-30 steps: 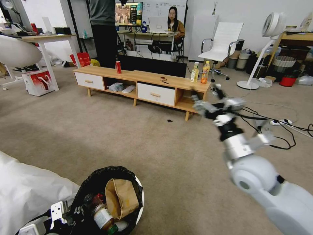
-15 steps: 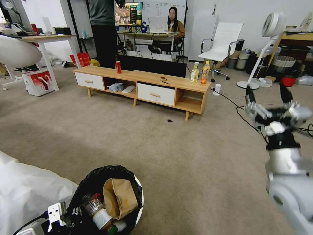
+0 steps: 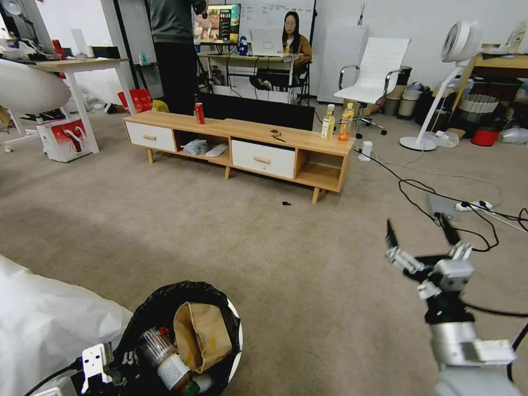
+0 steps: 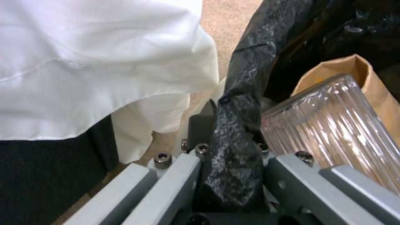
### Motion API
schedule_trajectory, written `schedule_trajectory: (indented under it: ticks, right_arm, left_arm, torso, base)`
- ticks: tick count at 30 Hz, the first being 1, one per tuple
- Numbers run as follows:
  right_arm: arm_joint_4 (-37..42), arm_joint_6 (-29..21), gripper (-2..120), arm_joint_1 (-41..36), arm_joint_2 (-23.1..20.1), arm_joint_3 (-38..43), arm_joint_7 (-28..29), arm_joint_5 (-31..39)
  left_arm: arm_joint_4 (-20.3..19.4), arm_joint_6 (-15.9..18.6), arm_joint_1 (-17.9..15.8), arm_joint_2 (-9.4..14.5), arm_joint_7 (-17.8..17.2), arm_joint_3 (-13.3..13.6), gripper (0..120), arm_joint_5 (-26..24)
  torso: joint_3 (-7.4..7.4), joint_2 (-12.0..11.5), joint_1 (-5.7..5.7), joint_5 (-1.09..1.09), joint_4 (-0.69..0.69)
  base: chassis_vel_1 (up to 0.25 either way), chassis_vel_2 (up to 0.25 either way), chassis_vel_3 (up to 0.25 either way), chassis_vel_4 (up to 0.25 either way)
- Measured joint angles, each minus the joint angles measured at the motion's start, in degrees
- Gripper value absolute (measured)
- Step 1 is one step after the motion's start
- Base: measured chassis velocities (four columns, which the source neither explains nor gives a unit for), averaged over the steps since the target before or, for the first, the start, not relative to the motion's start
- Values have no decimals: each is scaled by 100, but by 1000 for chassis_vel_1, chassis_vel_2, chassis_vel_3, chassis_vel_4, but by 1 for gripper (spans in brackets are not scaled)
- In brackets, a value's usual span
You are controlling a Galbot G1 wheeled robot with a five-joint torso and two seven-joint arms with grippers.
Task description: Pick up the trash bin and place the garbage on the floor into it.
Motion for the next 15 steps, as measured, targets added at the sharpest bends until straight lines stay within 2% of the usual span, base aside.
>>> schedule_trajectory:
  ticks: [5,15]
  right_arm:
    - [-116,-101,99,-131,203,-35,133,-279]
    - [-185,-121,100,-158,355,-70,171,-361]
  left_arm:
    - [18,-40,14,2,28,88,1,85]
    - [42,-113,57,5,126,119,1,268]
  torso:
    - [0,0,0,-1,0]
    - [0,0,0,-1,0]
  base:
    - [0,0,0,0]
    - [0,0,0,0]
